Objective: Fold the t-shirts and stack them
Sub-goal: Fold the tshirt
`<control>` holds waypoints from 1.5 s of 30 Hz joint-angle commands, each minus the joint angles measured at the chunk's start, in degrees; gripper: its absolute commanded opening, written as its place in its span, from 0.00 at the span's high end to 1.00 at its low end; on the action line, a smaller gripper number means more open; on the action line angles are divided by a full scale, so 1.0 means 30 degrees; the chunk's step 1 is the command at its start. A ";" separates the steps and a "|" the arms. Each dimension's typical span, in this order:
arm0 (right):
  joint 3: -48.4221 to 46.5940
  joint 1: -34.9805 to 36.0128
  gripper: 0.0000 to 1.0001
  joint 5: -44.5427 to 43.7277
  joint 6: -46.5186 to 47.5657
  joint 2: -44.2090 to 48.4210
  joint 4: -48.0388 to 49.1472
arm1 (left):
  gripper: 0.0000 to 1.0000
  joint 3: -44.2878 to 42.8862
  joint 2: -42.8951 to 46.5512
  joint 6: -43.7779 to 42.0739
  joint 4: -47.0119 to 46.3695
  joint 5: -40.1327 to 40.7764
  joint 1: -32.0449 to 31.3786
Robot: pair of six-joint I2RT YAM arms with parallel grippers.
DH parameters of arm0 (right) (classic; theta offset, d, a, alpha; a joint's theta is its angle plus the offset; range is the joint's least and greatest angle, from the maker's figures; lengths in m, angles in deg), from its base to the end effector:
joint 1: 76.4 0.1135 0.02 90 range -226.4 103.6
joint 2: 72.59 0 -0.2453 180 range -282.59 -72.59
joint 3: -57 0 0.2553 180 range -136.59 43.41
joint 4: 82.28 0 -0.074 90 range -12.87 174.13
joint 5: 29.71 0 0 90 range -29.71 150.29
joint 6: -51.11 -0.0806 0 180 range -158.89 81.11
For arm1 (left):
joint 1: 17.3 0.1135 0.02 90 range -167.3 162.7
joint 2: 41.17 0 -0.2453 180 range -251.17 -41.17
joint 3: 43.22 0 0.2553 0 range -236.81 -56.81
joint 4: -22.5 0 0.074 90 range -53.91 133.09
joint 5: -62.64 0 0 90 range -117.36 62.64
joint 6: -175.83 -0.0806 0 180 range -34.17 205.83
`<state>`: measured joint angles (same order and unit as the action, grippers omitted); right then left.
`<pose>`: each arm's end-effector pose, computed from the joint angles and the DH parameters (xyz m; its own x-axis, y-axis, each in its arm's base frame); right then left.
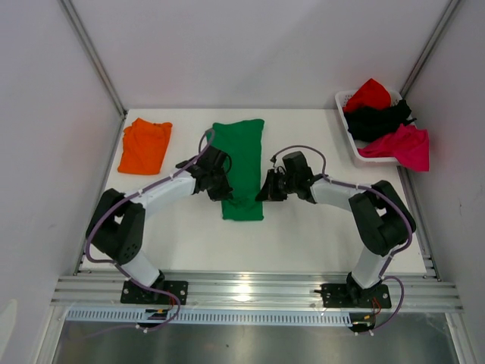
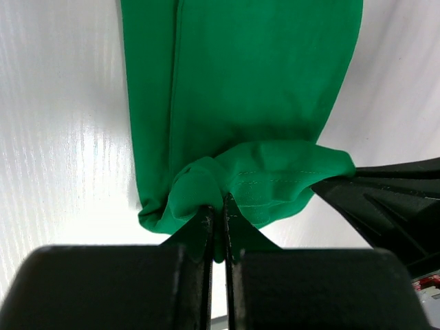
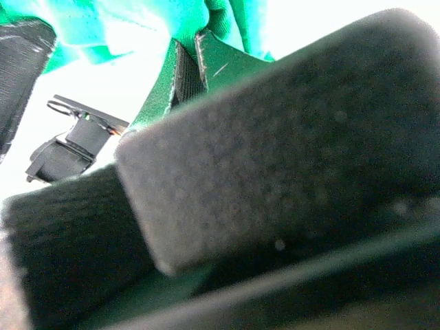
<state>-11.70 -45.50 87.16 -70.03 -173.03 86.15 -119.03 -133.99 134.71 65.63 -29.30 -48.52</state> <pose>0.3140 0.2304 0.1204 -0.8866 0.0070 -0.4625 -0.3292 0.6927 0.6416 0.3006 -0.1854 0.1498 -0.8888 -0.3417 -0.3053 -0.2086 0.8950 -0.3944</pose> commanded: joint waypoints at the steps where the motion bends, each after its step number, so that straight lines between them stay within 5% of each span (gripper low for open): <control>1: -0.1139 -0.0249 1.00 -0.0109 -0.0110 -0.0092 0.0967 | 0.99 -0.0853 0.0030 -0.0415 0.0201 -0.0030 0.0212; 45: -0.5271 -0.1450 1.00 -0.0403 0.0885 -0.3049 -0.0527 | 0.99 -0.4045 -0.0525 -0.0884 0.2722 0.0528 0.1616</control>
<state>-24.57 -48.80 86.94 -68.93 -180.62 84.36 -127.97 -134.62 133.90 72.45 -29.04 -45.46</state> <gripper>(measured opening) 0.085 0.033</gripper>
